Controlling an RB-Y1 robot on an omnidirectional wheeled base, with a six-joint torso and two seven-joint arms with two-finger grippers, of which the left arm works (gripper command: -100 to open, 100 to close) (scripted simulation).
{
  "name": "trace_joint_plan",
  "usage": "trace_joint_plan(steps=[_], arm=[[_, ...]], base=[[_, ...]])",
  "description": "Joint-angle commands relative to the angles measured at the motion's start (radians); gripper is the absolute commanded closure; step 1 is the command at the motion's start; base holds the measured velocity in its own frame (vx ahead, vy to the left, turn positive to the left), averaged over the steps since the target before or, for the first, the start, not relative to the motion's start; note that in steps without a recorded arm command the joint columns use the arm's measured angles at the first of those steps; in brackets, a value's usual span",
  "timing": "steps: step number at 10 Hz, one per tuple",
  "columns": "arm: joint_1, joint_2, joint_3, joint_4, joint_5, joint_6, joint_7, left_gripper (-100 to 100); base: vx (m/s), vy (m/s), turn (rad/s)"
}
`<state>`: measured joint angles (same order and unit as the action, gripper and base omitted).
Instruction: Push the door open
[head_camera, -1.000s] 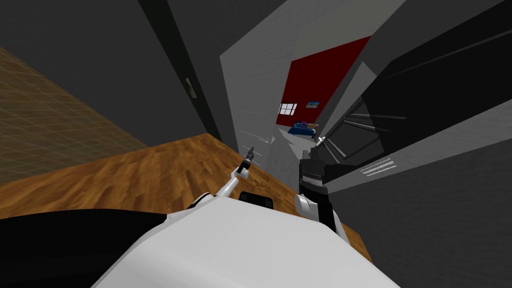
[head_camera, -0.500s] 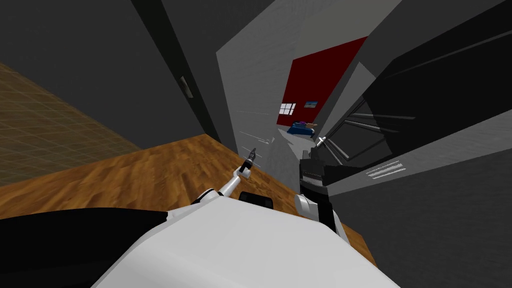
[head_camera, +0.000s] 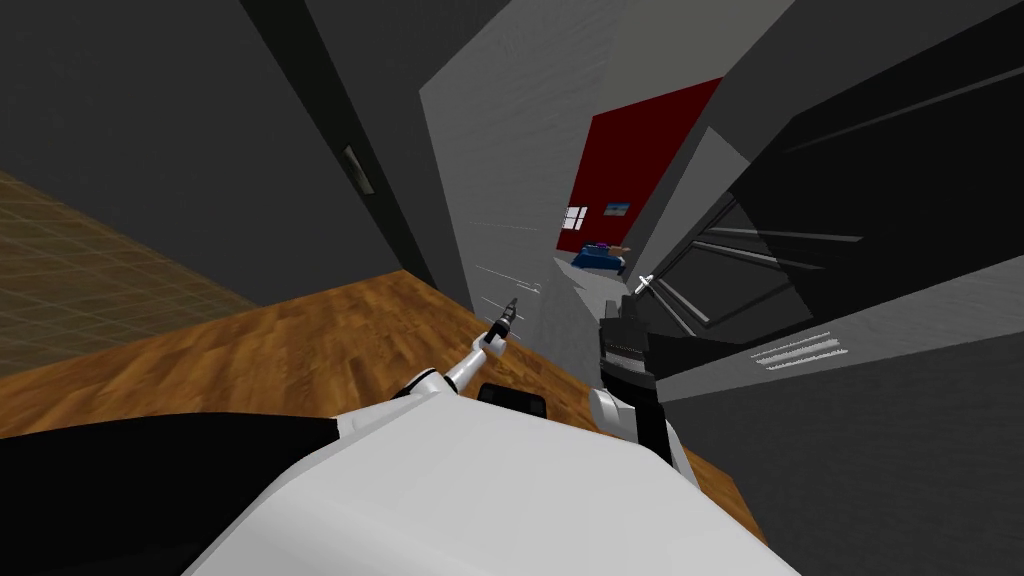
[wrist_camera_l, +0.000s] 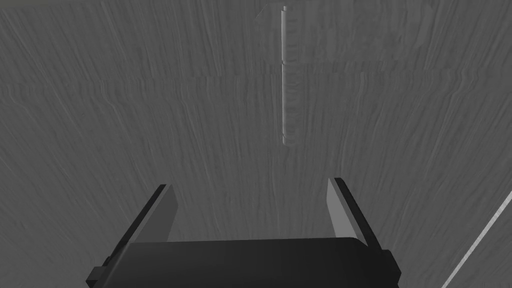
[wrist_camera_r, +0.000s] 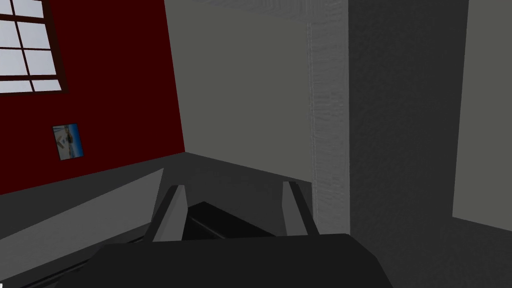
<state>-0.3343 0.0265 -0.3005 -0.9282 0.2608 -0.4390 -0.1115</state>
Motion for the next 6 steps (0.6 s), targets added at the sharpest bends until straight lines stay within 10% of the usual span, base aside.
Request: trace_joint_plan(steps=[1, 6], arm=[[-0.027, -0.011, -0.009, 0.041, 0.007, 0.006, -0.003, -100], [-0.083, -0.039, -0.03, 0.13, 0.022, 0.014, -0.011, -100]], base=[[0.117, 0.063, -0.041], [0.08, 0.05, -0.042]])
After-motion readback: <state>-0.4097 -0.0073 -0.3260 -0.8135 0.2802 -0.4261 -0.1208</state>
